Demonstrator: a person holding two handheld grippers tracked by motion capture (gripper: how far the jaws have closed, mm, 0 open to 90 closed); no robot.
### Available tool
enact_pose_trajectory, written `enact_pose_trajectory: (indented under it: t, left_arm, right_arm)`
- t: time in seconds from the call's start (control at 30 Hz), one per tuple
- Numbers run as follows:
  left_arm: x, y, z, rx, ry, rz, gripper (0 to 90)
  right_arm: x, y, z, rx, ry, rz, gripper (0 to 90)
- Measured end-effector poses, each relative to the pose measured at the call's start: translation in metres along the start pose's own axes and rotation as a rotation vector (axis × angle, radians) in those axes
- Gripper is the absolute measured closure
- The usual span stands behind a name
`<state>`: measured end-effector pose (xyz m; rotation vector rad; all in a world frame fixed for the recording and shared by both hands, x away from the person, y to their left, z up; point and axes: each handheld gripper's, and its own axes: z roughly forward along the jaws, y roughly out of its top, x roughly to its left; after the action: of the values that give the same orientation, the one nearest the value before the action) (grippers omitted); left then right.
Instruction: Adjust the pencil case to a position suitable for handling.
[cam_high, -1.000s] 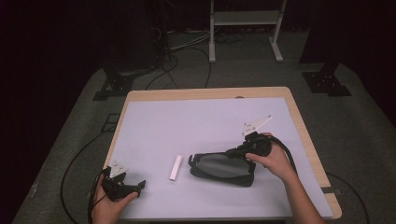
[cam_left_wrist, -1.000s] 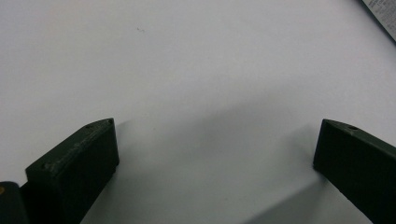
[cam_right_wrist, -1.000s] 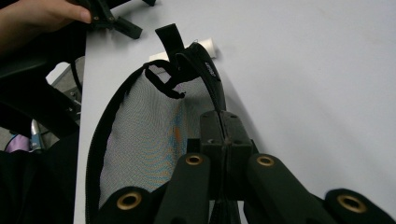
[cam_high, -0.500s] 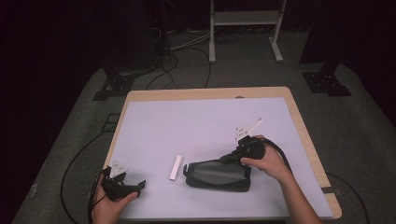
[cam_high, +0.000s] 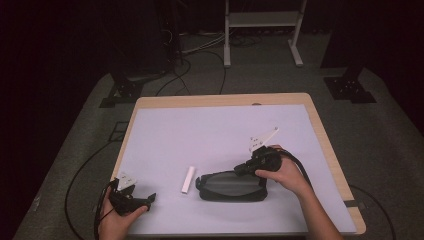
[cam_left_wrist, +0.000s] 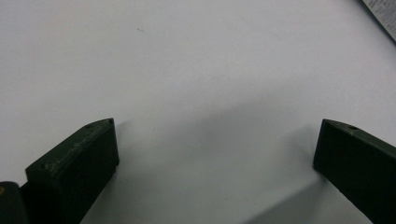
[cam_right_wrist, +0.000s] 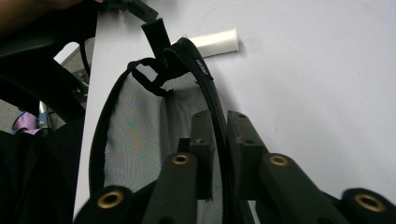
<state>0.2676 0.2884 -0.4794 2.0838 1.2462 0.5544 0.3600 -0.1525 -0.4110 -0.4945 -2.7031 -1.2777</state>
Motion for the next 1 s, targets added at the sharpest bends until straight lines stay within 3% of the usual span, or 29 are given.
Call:
enact_pose_trajectory:
  t: [0.23, 0.27, 0.53, 1.0]
  left_arm:
    - [0.0, 0.0, 0.0, -0.002, 0.0, -0.002, 0.0]
    - [0.0, 0.0, 0.0, -0.002, 0.0, -0.002, 0.0]
    - [0.0, 0.0, 0.0, -0.001, 0.0, -0.002, 0.0]
    - [0.0, 0.0, 0.0, 0.0, 0.0, 0.001, 0.0]
  right_arm:
    - [0.003, 0.0, -0.002, -0.007, -0.019, -0.019, 70.1]
    - [0.005, 0.0, -0.004, -0.008, -0.023, -0.022, 65.6]
    - [0.009, -0.001, -0.009, -0.012, -0.083, -0.027, 50.9]
    - [0.002, -0.012, -0.035, -0.082, -0.216, 0.028, 28.6]
